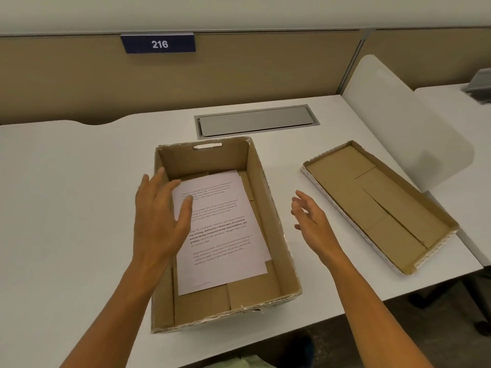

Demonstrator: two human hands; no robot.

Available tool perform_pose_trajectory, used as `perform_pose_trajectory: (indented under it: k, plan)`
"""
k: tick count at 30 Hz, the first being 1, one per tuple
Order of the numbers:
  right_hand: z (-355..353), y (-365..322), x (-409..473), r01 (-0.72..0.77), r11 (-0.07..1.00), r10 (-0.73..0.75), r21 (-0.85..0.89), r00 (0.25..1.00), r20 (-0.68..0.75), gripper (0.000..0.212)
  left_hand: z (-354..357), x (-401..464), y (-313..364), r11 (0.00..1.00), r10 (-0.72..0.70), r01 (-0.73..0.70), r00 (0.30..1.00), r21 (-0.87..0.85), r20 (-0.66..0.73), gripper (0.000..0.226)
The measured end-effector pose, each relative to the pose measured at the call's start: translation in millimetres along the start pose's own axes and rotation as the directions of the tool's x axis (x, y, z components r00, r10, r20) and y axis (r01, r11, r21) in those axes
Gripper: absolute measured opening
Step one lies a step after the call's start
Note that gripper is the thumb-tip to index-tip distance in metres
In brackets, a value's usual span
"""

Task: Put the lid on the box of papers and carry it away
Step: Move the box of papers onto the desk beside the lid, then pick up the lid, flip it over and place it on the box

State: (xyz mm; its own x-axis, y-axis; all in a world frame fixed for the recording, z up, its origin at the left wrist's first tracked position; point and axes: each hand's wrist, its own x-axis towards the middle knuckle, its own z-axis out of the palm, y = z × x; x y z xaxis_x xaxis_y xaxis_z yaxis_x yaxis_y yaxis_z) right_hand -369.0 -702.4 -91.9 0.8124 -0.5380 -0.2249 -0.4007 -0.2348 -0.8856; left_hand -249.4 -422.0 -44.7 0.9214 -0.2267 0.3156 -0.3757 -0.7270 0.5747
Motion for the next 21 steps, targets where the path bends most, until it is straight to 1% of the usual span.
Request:
perform_pose_trajectory:
  k: [4,7,11,14,17,21]
  plan:
    - [-35.5,20.1,9.5,0.017,0.997,-0.011,0.072,0.996,-0.087,0.045,22.0,-10.4,55.4,0.996,0.079,-0.075,0.994,-0.056,0.076,0.053]
    - [-65.4,36.1,15.5,0.036,0.997,-0.028,0.062,0.991,-0.134,0.044,43.7,-18.8,93.7,0.994,0.081,-0.069,0.987,-0.089,0.136,0.050]
    - [-108.3,58.4,28.9,0.079,0.994,-0.087,-0.072,0.990,-0.110,0.047,70.2,-33.9,145.6,0.992,0.066,-0.046,0.983,-0.114,0.174,0.050]
    - [-134.0,76.7,41.0,0.118,0.967,-0.144,-0.225,0.984,-0.103,0.050,92.2,-44.4,179.1,0.992,0.058,-0.036,0.982,-0.123,0.181,0.048]
    - [-152.9,96.5,50.3,0.132,0.904,-0.179,-0.406,0.981,-0.078,0.049,116.1,-60.5,203.9,0.992,0.050,-0.029,0.984,-0.125,0.169,0.046]
    - [-166.2,116.5,59.8,0.150,0.800,-0.179,-0.581,0.984,0.008,0.049,153.5,-76.5,227.1,0.997,0.028,-0.012,0.980,-0.081,0.195,0.047]
